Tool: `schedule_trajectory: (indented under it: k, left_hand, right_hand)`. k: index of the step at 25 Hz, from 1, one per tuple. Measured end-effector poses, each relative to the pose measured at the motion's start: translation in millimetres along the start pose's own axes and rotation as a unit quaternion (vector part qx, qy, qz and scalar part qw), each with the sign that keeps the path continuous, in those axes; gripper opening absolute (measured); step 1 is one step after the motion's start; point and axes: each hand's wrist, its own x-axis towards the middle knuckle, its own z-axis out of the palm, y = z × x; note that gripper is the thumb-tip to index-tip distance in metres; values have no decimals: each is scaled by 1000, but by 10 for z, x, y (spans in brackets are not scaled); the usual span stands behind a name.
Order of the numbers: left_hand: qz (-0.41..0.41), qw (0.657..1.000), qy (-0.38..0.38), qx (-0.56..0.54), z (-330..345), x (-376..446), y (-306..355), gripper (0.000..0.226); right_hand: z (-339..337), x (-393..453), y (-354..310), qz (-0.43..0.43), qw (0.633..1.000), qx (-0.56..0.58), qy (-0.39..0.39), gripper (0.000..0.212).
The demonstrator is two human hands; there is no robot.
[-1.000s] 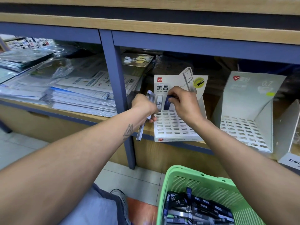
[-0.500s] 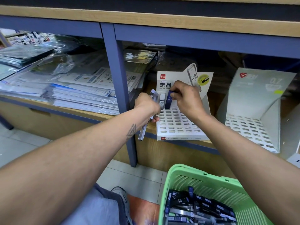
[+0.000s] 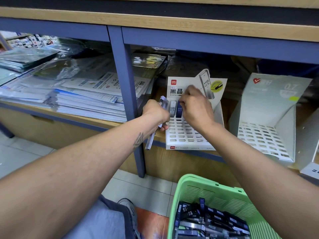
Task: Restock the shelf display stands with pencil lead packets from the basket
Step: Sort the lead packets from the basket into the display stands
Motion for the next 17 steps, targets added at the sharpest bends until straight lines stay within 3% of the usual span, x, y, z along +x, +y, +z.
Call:
schedule_trajectory:
  k: [5, 7, 8, 9, 11, 14, 17]
  left_hand:
    - [7, 1000, 9, 0, -14, -33, -7, 29]
    - [41, 999, 24, 13, -50, -63, 27, 22]
    - [56, 998, 19, 9, -68, -83, 40, 21]
    - [68, 998, -4, -7, -77, -114, 46, 23]
    - [91, 991, -83, -60, -76, -205, 53, 24]
    - [108, 973, -162, -127, -44, -338, 89, 21]
    - [75, 959, -210, -176, -24, -399, 132, 21]
  right_hand:
    - [-105, -119, -62, 3, 995, -62, -77, 37]
    - [-182, -140, -89, 33, 998, 4, -50, 39]
    - [-236, -147, -116, 78, 992, 91, -32, 33]
    - [-297, -145, -151, 135, 967, 215, -28, 25]
    - [-422, -147, -235, 235, 864, 439, -79, 19]
    - [-502, -162, -243, 306, 775, 539, -121, 20]
    - [-544, -165, -63, 388, 697, 597, -86, 11]
